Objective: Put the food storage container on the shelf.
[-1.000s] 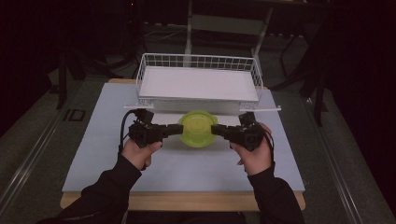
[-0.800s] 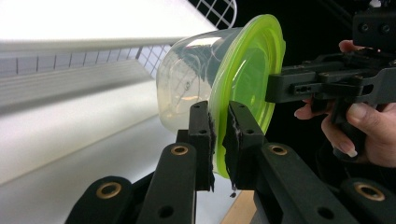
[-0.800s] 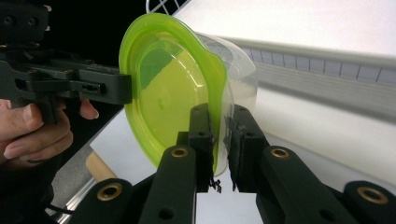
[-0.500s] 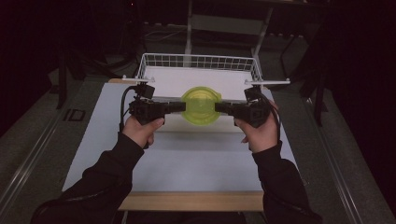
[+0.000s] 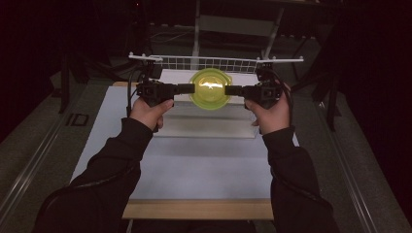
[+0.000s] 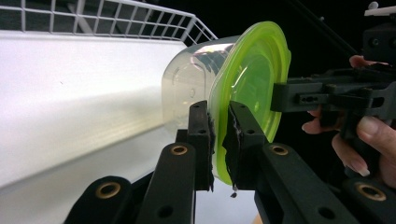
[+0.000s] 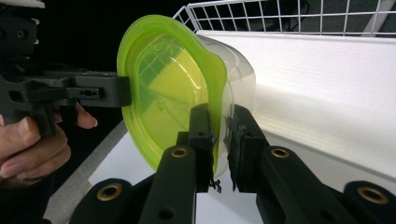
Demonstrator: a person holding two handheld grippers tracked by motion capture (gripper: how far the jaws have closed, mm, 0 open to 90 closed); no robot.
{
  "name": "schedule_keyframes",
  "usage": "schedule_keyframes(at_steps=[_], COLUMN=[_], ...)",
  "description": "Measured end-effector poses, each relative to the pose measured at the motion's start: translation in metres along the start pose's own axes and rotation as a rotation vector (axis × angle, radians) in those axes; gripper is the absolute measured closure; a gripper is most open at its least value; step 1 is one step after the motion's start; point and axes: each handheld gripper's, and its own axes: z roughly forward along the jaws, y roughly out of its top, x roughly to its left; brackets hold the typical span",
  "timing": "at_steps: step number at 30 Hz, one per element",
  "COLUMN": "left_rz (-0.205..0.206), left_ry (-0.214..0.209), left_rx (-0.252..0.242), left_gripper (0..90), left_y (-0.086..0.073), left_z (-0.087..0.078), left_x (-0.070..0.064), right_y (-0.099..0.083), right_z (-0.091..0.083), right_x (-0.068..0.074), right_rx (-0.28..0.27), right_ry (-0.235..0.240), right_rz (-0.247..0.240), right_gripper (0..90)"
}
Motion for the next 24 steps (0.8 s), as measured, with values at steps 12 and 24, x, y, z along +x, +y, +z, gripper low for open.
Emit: schedule_keyframes(at_steps=[12, 24], left_rz=[-0.088, -0.131], left_ry=[0.013, 0.054], left_rx=[0.034, 0.069], left_gripper=[81.1, 81.0], left_y=[0.010, 0.013], left_z=[0.023, 0.036], left_x=[0.026, 0.041], right_y=[0.016, 0.016], right_z=[0.021, 0.043], right_x=[-0.021, -0.044], right_rx=[0.049, 0.080], right_ry=[-0.011, 0.012], right_rz=[0.073, 0.155], right_gripper=[80.9, 80.9])
